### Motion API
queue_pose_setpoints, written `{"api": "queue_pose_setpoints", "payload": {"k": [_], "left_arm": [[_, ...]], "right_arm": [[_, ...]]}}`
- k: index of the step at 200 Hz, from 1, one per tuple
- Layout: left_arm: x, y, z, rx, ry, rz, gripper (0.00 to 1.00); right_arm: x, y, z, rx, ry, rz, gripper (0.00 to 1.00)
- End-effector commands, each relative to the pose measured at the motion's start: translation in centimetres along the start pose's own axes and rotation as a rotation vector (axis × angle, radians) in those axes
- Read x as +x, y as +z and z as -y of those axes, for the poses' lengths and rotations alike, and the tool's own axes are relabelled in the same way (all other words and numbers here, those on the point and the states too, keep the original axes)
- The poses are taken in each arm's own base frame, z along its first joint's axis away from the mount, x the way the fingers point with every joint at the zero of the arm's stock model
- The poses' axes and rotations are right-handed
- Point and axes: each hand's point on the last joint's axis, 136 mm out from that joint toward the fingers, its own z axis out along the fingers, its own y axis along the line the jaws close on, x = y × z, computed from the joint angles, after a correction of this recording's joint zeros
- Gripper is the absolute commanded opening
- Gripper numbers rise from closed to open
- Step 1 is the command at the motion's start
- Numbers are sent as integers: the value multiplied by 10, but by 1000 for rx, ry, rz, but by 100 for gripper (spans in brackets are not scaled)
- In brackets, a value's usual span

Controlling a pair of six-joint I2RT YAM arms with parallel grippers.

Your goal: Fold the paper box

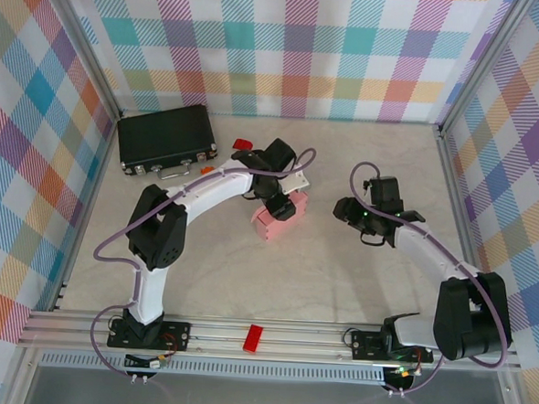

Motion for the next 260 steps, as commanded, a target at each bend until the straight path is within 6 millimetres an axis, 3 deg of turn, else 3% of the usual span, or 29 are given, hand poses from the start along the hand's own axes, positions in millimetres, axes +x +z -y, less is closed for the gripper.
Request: {"api": "queue_pose_setpoints", "payload": {"k": [1, 41, 90, 163, 222, 260], "left_arm": [[-4, 4, 18, 105, 207, -5, 56], [5, 10, 26, 200, 319, -78, 56], [15, 10, 21, 206, 521, -122, 57], [9, 11, 10, 212, 644, -156, 61], [-13, -20, 12, 159, 637, -91, 86], [-21, -46, 20, 140, 617, -53, 90]], "right_arm": [[4, -6, 5, 6, -8, -4, 54], [7, -10, 9, 11, -4, -2, 54], [11, -12, 13, 16, 13, -4, 55], [17, -18, 15, 17, 16, -7, 55], [10, -23, 10, 22, -43, -1, 57], [1, -25, 2, 4, -103, 2, 58]]}}
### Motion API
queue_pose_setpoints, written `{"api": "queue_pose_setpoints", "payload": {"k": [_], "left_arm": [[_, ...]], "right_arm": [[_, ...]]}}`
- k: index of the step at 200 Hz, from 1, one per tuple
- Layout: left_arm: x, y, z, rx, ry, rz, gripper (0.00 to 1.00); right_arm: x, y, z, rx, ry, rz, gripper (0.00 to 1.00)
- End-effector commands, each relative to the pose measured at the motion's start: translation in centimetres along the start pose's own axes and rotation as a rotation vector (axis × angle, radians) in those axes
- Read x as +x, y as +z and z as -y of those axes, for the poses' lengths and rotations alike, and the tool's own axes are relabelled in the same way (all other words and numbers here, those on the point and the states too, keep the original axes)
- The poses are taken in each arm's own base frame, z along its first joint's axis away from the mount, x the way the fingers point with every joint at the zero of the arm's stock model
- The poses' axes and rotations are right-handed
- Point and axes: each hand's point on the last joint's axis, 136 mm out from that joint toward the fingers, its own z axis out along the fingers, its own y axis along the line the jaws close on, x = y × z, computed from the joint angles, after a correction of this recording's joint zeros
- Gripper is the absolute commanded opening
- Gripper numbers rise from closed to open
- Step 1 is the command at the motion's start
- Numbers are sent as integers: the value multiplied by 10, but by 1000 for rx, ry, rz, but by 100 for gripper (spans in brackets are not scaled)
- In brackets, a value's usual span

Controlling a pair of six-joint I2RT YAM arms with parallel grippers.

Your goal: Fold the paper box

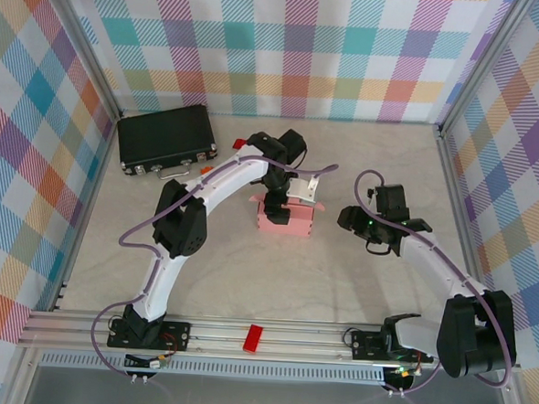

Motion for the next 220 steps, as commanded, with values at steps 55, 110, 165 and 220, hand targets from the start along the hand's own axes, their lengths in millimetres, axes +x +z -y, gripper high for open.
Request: {"api": "queue_pose_setpoints", "payload": {"k": [55, 110, 165, 220], "left_arm": [[-23, -107, -2, -220, -247, 176, 92], [40, -151, -39, -405, -901, 358, 90], [88, -138, -27, -353, -1182, 497, 90], [89, -111, -8, -221, -1216, 508, 86]], "right_arm": [[-33, -13, -39, -102, -238, 15, 59], [-48, -27, -76, -227, -394, -5, 60], [-38, -27, -97, -281, -464, -88, 59], [-28, -11, -108, -262, -511, -155, 58]]}}
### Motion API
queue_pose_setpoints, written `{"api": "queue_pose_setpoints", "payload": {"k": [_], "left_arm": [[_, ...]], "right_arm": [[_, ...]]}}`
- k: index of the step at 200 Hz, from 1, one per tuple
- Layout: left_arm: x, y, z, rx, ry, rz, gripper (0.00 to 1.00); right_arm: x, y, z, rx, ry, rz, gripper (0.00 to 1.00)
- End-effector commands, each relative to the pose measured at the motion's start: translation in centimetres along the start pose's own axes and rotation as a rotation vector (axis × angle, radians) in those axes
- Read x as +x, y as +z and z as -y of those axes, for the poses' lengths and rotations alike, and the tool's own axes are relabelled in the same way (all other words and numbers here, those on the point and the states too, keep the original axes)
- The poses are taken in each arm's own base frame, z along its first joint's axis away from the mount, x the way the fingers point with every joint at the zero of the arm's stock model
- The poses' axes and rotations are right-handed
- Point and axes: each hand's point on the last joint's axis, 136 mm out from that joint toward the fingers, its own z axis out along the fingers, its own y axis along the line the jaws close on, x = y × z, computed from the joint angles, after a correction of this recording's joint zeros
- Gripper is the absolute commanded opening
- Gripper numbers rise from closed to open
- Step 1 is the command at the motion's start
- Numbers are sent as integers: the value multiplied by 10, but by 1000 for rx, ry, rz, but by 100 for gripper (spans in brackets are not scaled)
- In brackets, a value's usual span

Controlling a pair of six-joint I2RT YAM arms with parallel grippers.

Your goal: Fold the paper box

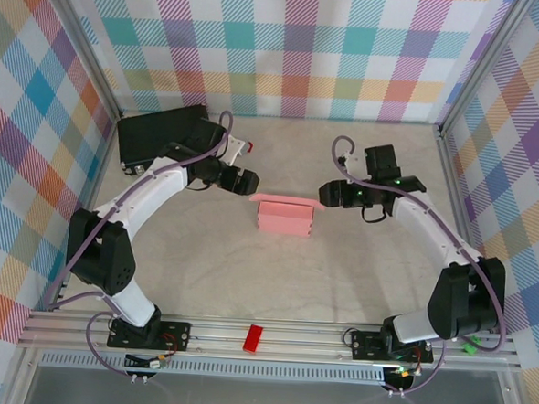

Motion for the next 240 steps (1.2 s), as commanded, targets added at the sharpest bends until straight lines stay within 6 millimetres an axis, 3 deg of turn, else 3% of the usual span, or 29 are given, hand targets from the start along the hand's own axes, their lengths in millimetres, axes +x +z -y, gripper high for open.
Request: {"api": "queue_pose_setpoints", "payload": {"k": [1, 63, 149, 240], "left_arm": [[-4, -9, 14, 76, -28, 47, 86], [6, 2, 11, 82, -83, 45, 77], [13, 14, 38, 214, -55, 37, 69], [25, 30, 38, 202, -41, -18, 63]], "right_arm": [[1, 3, -7, -9, -38, -34, 57], [5, 16, -9, -3, -41, -71, 54], [16, 23, -8, 2, -33, -94, 50], [24, 27, -4, 10, -18, -114, 46]]}}
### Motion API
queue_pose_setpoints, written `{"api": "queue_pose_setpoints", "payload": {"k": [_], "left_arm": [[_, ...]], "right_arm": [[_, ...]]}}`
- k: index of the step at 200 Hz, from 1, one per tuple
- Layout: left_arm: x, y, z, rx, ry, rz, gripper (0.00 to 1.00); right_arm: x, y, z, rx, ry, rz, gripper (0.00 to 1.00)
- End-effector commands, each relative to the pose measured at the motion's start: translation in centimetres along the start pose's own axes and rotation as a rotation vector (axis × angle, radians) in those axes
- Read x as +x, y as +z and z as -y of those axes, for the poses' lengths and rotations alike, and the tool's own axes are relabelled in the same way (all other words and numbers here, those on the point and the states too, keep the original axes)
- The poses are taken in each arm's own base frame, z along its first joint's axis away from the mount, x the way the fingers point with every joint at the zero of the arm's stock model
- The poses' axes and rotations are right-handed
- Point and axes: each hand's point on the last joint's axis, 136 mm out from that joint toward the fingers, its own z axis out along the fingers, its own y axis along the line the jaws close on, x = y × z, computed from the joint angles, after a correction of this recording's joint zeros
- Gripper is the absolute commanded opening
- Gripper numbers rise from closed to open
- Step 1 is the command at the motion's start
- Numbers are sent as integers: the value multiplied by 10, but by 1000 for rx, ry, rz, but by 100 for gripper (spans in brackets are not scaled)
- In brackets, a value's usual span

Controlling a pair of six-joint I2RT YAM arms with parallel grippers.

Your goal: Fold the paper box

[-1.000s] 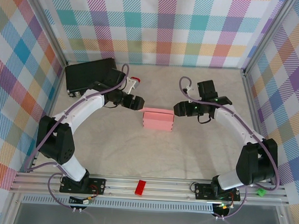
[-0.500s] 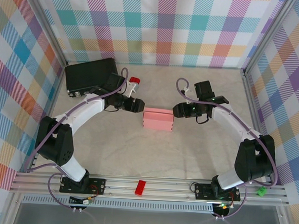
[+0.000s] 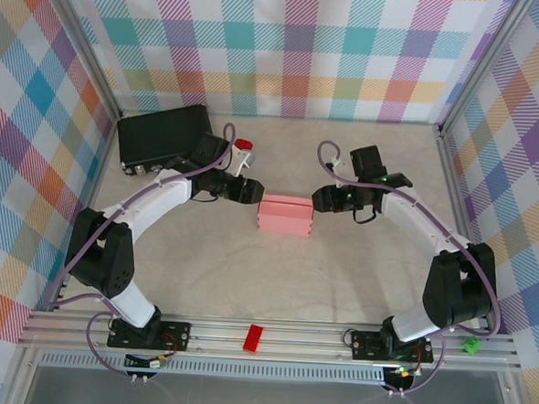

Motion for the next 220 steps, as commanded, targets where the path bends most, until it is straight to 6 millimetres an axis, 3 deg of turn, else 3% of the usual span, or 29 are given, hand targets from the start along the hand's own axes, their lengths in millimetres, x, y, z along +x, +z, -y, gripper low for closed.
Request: {"api": "queue_pose_setpoints", "payload": {"k": [1, 152, 220], "left_arm": [[6, 8, 7, 26, 20, -27, 62], [23, 16, 5, -5, 21, -68, 53], [25, 16, 5, -4, 18, -68, 44]], "right_arm": [[8, 6, 1, 2, 4, -28, 46], [16, 13, 5, 10, 19, -52, 40], [17, 14, 5, 11, 24, -53, 34]]}}
